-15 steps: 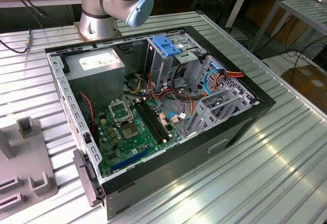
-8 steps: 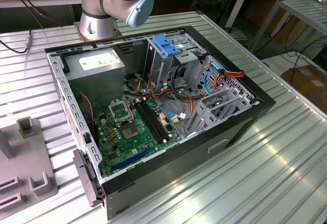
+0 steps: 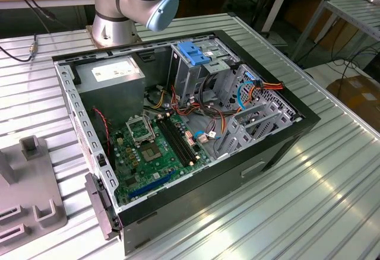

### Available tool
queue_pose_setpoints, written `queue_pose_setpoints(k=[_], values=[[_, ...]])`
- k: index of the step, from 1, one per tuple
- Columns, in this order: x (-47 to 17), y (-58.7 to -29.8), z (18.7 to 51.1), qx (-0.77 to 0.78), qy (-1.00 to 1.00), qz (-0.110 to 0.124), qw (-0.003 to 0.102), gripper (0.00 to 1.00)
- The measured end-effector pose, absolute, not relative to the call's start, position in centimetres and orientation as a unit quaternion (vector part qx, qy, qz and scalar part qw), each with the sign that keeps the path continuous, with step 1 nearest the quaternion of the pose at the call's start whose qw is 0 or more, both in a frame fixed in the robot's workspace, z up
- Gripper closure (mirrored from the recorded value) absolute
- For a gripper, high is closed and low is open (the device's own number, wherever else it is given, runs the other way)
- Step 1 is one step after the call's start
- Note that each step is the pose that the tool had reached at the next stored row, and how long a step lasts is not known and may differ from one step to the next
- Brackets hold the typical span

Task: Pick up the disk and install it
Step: 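Pick up the disk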

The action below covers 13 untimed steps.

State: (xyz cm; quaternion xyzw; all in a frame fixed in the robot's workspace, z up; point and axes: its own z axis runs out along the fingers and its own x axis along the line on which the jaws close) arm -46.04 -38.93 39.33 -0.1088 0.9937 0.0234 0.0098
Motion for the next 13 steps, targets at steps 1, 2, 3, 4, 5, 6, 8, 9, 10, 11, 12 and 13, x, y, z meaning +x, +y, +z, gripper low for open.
queue_pose_setpoints(k=[1, 2, 3, 4, 5, 6, 8, 9, 10, 11, 12, 13], values=[[-46.05, -38.93, 39.33, -0.12, 0.992, 0.024, 0.009, 0.9], [-46.04, -38.93, 39.33, -0.133, 0.991, 0.024, 0.009, 0.9], [-46.05, -38.93, 39.33, -0.145, 0.989, 0.024, 0.009, 0.9], [-46.04, -38.93, 39.33, -0.152, 0.988, 0.024, 0.009, 0.9], [-46.05, -38.93, 39.33, -0.16, 0.987, 0.024, 0.009, 0.9], [-46.04, -38.93, 39.33, -0.171, 0.985, 0.024, 0.008, 0.9], [-46.04, -38.93, 39.33, -0.188, 0.982, 0.024, 0.008, 0.9], [-46.04, -38.93, 39.33, -0.196, 0.98, 0.024, 0.008, 0.9], [-46.05, -38.93, 39.33, -0.204, 0.979, 0.024, 0.007, 0.9], [-46.04, -38.93, 39.33, -0.212, 0.977, 0.024, 0.007, 0.9], [-46.04, -38.93, 39.33, -0.219, 0.975, 0.024, 0.007, 0.9], [-46.04, -38.93, 39.33, -0.227, 0.974, 0.024, 0.007, 0.9]])
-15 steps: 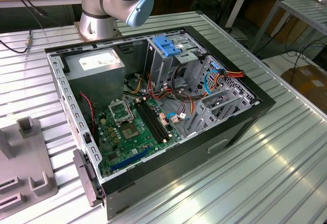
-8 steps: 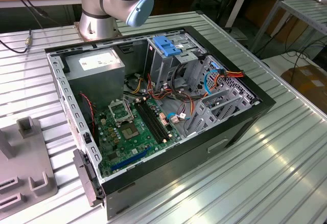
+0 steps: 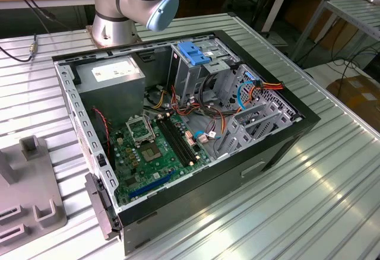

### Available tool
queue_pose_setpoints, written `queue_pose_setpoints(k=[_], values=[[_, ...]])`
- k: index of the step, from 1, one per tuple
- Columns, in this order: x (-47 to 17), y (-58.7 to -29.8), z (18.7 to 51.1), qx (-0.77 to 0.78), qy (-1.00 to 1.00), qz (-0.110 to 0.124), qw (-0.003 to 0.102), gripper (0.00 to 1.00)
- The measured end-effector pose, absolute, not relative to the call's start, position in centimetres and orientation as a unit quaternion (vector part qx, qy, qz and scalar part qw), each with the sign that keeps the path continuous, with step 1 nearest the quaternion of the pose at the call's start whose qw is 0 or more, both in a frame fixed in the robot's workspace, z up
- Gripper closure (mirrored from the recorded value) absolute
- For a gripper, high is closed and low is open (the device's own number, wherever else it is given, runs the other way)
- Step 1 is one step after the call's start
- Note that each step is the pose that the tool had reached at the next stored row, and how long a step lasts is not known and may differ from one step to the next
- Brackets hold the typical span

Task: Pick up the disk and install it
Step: 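Pick up the disk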

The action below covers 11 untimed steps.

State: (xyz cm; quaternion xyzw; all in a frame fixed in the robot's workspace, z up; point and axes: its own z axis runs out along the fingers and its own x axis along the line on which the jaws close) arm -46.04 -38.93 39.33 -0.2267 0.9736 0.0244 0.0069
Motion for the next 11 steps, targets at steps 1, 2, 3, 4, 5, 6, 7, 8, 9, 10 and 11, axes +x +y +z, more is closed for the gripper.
queue_pose_setpoints(k=[1, 2, 3, 4, 5, 6, 7, 8, 9, 10, 11], values=[[-46.05, -38.93, 39.33, -0.236, 0.971, 0.024, 0.007, 0.9], [-46.04, -38.93, 39.33, -0.244, 0.969, 0.024, 0.006, 0.9], [-46.04, -38.93, 39.33, -0.255, 0.967, 0.025, 0.006, 0.9], [-46.04, -38.93, 39.33, -0.263, 0.964, 0.025, 0.006, 0.9], [-46.04, -38.93, 39.33, -0.275, 0.961, 0.025, 0.006, 0.9], [-46.04, -38.93, 39.33, -0.287, 0.958, 0.025, 0.005, 0.9], [-46.04, -38.93, 39.33, -0.295, 0.955, 0.025, 0.005, 0.9], [-46.04, -38.93, 39.33, -0.304, 0.952, 0.025, 0.005, 0.9], [-46.04, -38.93, 39.33, -0.312, 0.95, 0.025, 0.005, 0.9], [-46.04, -38.93, 39.33, -0.32, 0.947, 0.025, 0.005, 0.9], [-46.04, -38.93, 39.33, -0.328, 0.944, 0.025, 0.004, 0.9]])
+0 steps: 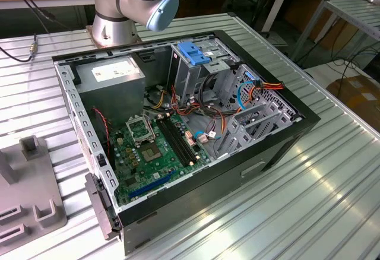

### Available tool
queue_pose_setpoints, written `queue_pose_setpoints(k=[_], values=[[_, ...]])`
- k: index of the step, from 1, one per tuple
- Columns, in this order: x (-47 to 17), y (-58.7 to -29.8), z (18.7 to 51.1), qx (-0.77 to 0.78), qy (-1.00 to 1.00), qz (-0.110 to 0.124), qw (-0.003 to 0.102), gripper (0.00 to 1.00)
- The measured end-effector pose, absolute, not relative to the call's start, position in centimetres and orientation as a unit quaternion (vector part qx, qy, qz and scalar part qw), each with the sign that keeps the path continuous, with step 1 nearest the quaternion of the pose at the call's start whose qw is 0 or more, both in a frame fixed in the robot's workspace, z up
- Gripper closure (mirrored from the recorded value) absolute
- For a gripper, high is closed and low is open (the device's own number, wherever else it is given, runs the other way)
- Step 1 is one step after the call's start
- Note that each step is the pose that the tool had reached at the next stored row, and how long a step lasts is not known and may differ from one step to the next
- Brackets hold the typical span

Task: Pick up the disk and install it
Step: 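Pick up the disk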

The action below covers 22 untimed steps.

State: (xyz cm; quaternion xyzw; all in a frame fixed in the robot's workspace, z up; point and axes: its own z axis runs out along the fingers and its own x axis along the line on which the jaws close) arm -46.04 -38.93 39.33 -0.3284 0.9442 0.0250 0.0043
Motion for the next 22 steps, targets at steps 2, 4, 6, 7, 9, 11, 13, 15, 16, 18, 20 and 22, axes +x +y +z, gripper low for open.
queue_pose_setpoints(k=[2, 4, 6, 7, 9, 11, 13, 15, 16, 18, 20, 22], values=[[-46.05, -38.93, 39.33, -0.344, 0.939, 0.025, 0.004, 0.9], [-46.04, -38.93, 39.33, -0.362, 0.932, 0.025, 0.003, 0.9], [-46.04, -38.93, 39.33, -0.38, 0.924, 0.025, 0.003, 0.9], [-46.04, -38.93, 39.33, -0.389, 0.921, 0.025, 0.003, 0.9], [-46.04, -38.93, 39.33, -0.407, 0.913, 0.025, 0.002, 0.9], [-46.04, -38.93, 39.33, -0.424, 0.905, 0.025, 0.002, 0.9], [-46.04, -38.93, 39.33, -0.441, 0.897, 0.025, 0.001, 0.9], [-46.05, -38.93, 39.33, -0.459, 0.888, 0.025, 0.001, 0.9], [-46.04, -38.93, 39.33, -0.468, 0.884, 0.025, 0.0, 0.9], [-46.04, -38.93, 39.33, -0.488, 0.873, 0.025, 0.0, 0.9], [-46.05, -38.93, 39.33, -0.498, 0.867, 0.025, 0.0, 0.9], [-46.04, -38.93, 39.33, -0.5, 0.866, 0.025, -0.001, 0.9]])
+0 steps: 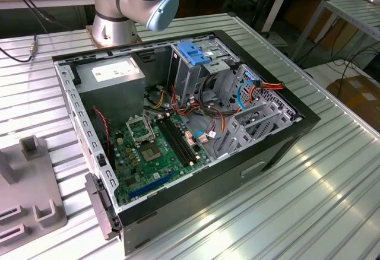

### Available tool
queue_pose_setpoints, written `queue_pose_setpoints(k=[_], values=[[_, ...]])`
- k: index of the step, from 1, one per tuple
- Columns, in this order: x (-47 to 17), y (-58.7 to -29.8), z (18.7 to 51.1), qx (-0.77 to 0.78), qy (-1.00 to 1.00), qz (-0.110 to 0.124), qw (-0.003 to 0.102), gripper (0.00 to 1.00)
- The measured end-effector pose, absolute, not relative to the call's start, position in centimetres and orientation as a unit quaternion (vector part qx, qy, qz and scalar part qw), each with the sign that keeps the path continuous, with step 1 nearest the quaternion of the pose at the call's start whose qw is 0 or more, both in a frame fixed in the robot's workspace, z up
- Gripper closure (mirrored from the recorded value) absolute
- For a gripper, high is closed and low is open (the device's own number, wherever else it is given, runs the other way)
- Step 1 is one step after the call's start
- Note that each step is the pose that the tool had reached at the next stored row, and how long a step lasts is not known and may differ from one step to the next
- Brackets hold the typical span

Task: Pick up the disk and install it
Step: 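Pick up the disk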

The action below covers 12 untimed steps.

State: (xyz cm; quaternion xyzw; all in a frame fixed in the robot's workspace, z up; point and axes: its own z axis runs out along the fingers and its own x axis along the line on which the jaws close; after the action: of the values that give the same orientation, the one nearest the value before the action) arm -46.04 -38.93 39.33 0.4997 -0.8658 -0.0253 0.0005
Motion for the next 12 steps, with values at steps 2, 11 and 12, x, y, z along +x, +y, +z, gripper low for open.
queue_pose_setpoints(k=[2, 11, 12], values=[[-46.05, -38.93, 39.33, 0.503, -0.864, -0.025, 0.001, 0.9], [-46.04, -38.93, 39.33, 0.579, -0.815, -0.025, 0.003, 0.9], [-46.04, -38.93, 39.32, 0.586, -0.81, -0.025, 0.003, 0.9]])
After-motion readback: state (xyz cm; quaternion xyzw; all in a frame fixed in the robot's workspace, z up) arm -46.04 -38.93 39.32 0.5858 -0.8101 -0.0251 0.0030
